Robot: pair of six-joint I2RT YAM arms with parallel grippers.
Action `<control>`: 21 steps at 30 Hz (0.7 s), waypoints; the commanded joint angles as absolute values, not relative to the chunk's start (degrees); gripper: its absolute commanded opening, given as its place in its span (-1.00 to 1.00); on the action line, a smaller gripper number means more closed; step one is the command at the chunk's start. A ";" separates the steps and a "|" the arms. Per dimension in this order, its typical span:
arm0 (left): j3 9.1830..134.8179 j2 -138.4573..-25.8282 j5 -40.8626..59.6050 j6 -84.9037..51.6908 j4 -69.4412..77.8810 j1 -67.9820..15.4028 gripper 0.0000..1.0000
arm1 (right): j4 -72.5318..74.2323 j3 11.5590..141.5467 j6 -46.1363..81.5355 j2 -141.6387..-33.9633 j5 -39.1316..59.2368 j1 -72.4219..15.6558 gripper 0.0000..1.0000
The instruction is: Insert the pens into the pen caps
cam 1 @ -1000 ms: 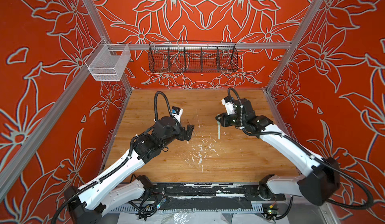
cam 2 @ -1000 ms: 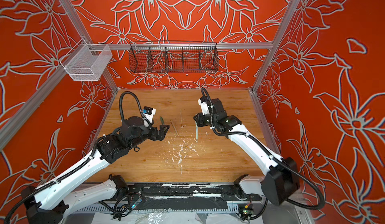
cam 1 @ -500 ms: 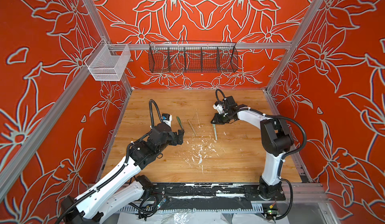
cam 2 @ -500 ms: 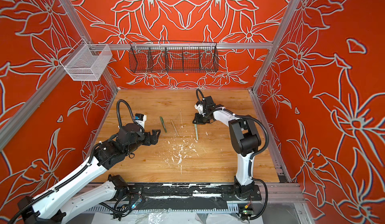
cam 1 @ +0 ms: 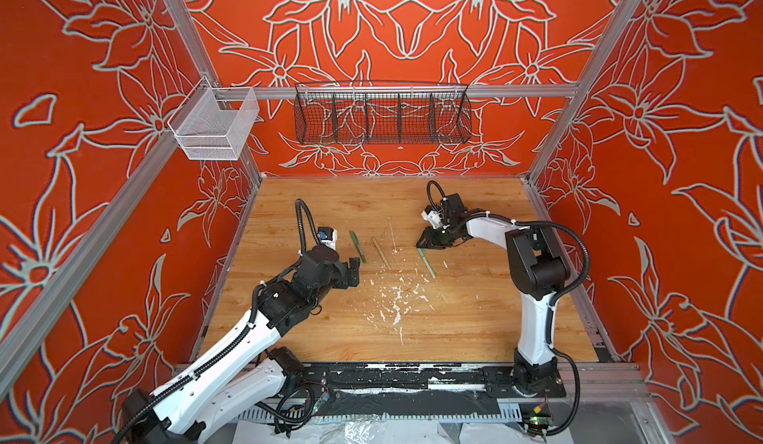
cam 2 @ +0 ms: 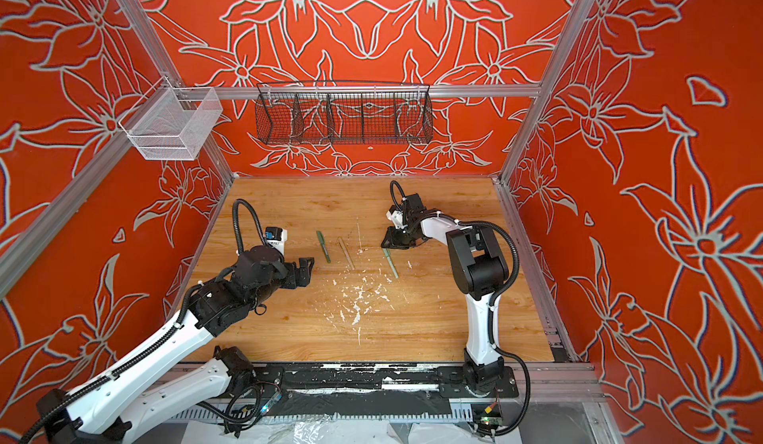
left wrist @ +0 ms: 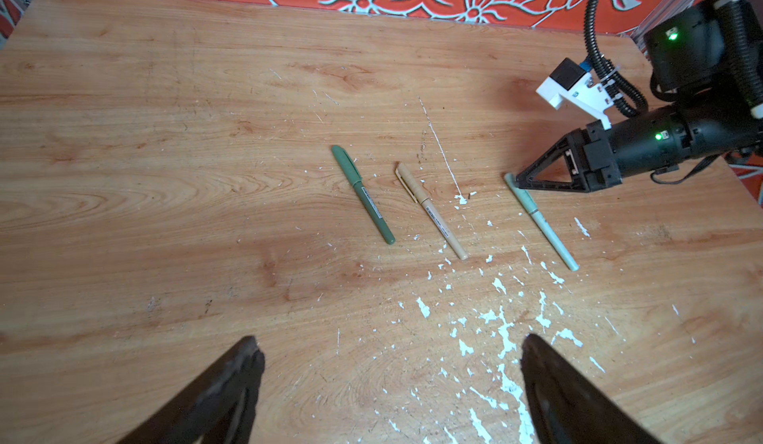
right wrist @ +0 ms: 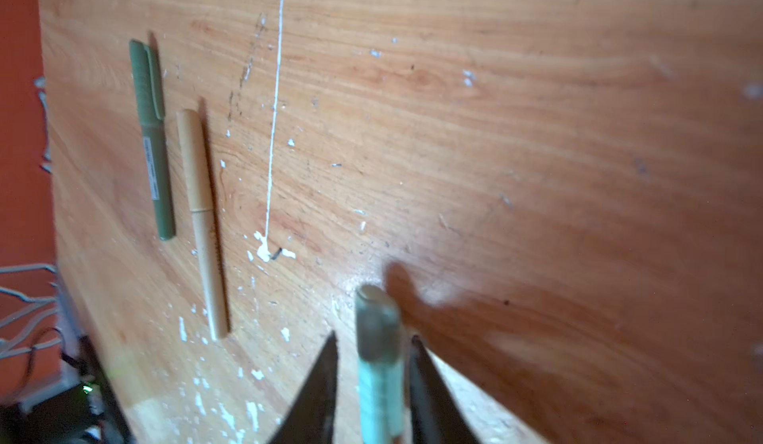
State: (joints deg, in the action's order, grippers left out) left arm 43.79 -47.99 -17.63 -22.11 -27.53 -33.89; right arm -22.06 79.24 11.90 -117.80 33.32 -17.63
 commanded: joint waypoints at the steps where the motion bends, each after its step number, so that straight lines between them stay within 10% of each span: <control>1: 43.59 -47.55 -19.18 -21.98 -27.65 -33.15 0.94 | -22.11 80.29 10.01 -116.46 31.65 -17.06 -0.14; 9: 42.49 -49.09 -27.05 -14.58 -19.09 -29.81 0.94 | -19.06 74.14 10.59 -102.81 23.46 -15.82 -0.01; 21: 26.17 -61.43 -22.94 -7.63 13.92 -8.12 0.94 | -1.17 36.58 9.43 -65.60 -15.69 -6.96 0.06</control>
State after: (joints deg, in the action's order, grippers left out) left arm 26.15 -58.74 -25.39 -9.15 3.92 -10.00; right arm -7.07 42.17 10.92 -68.42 -2.33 -7.51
